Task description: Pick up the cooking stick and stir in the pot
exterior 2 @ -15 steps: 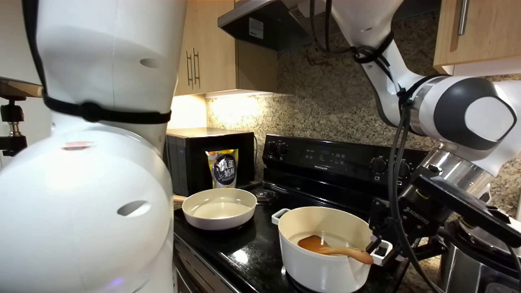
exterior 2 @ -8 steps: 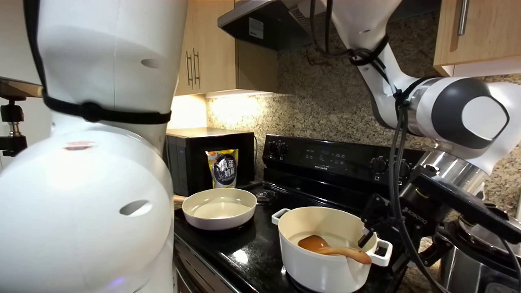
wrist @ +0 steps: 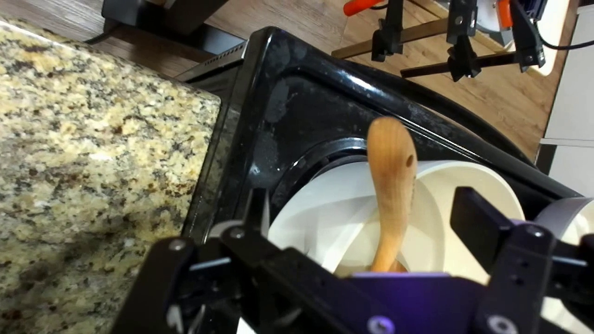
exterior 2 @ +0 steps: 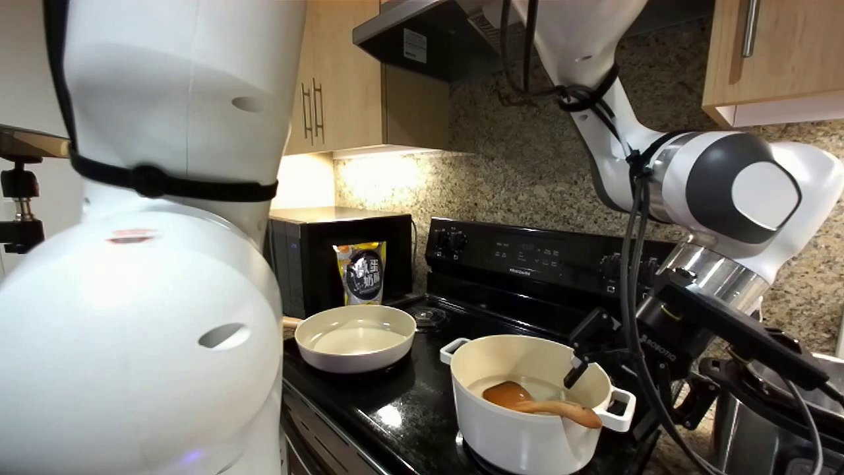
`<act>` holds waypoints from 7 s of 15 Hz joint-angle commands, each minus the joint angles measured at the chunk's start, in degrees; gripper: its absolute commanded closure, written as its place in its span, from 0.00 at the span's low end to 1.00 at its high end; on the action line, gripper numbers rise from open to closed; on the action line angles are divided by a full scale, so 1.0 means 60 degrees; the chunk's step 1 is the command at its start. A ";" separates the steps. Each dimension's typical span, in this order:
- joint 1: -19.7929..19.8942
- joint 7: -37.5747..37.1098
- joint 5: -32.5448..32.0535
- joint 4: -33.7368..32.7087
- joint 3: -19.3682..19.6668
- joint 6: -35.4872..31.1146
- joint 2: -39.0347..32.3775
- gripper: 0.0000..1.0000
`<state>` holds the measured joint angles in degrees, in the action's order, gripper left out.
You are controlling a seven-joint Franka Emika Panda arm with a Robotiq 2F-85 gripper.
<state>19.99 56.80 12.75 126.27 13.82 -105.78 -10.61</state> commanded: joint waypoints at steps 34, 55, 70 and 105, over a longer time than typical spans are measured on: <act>-0.0082 0.0261 -0.0956 -0.0446 -0.0083 0.0582 -0.0291 0.36; -0.0148 -0.0480 -0.1346 -0.0170 0.0186 0.0609 0.0380 0.90; -0.1665 -0.6661 -0.3420 -0.0684 -0.0677 0.2513 0.0821 0.90; -0.2370 -0.8953 -0.3422 0.2877 -0.1363 0.0384 0.3903 0.00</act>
<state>5.12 6.73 -9.07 134.69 4.93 -98.84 2.17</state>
